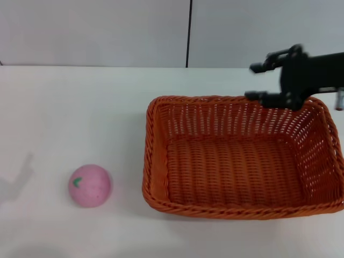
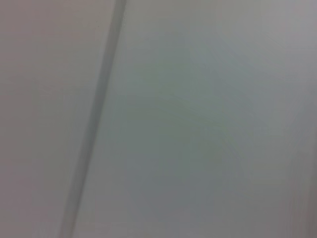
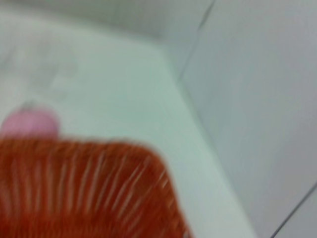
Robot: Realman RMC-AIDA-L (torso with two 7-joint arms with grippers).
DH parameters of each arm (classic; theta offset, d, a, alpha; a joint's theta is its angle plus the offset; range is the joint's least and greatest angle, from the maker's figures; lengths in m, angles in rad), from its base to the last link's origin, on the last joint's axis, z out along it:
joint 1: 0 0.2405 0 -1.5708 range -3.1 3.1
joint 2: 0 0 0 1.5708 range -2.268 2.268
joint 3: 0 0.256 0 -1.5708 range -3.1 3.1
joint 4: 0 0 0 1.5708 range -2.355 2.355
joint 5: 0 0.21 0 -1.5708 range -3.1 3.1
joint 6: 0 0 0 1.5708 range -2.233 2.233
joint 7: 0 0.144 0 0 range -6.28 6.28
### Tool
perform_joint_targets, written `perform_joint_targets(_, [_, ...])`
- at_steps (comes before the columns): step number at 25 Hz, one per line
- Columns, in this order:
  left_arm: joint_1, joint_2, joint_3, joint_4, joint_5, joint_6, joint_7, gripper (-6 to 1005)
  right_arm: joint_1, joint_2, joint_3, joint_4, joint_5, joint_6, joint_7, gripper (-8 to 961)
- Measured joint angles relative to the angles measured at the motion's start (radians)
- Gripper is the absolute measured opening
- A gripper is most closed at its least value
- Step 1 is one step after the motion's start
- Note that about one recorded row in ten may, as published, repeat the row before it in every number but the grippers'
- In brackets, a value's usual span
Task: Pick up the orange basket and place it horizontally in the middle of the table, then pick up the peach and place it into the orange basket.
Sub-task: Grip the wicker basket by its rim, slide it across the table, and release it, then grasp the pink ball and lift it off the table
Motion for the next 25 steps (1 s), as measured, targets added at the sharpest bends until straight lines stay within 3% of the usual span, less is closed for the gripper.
perform_joint_targets(1, [-0.01,0.012,0.05,0.027,0.005,-0.022,-0.017,824,0.0,0.0,0.0,0.0,0.0,0.0,0.0,530])
perform_joint_targets(4, [-0.035,0.034,0.172,0.085,0.008,-0.06,-0.075,824,-0.11,0.001,0.034,0.026,0.292,0.008,-0.007,530])
perform_joint_targets(5, [-0.035,0.034,0.172,0.085,0.008,-0.06,-0.075,824,-0.182,-0.001,0.055,0.104,0.514,-0.007,-0.053,530])
perform_joint_targets(6, [-0.057,0.043,0.254,0.128,0.009,-0.073,-0.128,824,-0.182,-0.001,0.055,0.104,0.514,-0.007,-0.053,531])
perform_joint_targets(9, [-0.083,0.039,0.318,0.179,0.009,-0.068,-0.158,824,-0.239,-0.006,0.088,0.289,0.764,-0.089,-0.167,531])
perform_joint_targets(10, [-0.105,0.024,0.358,0.22,0.009,-0.056,-0.175,824,-0.248,-0.007,0.135,0.414,0.848,-0.165,-0.226,531])
perform_joint_targets(11, [-0.125,0.008,0.392,0.249,0.009,-0.041,-0.188,824,-0.248,-0.007,0.135,0.414,0.848,-0.165,-0.226,531])
perform_joint_targets(15, [-0.175,-0.023,0.486,0.282,0.009,0.03,-0.205,824,-0.252,-0.008,0.228,0.585,0.851,-0.272,-0.263,530])
perform_joint_targets(20, [-0.205,-0.032,0.603,0.258,0.009,0.116,-0.222,823,-0.268,-0.009,0.242,0.616,0.836,-0.284,-0.284,531])
perform_joint_targets(25, [-0.208,-0.037,0.646,0.221,0.005,0.204,-0.216,823,-0.275,-0.009,0.242,0.631,0.822,-0.285,-0.291,531])
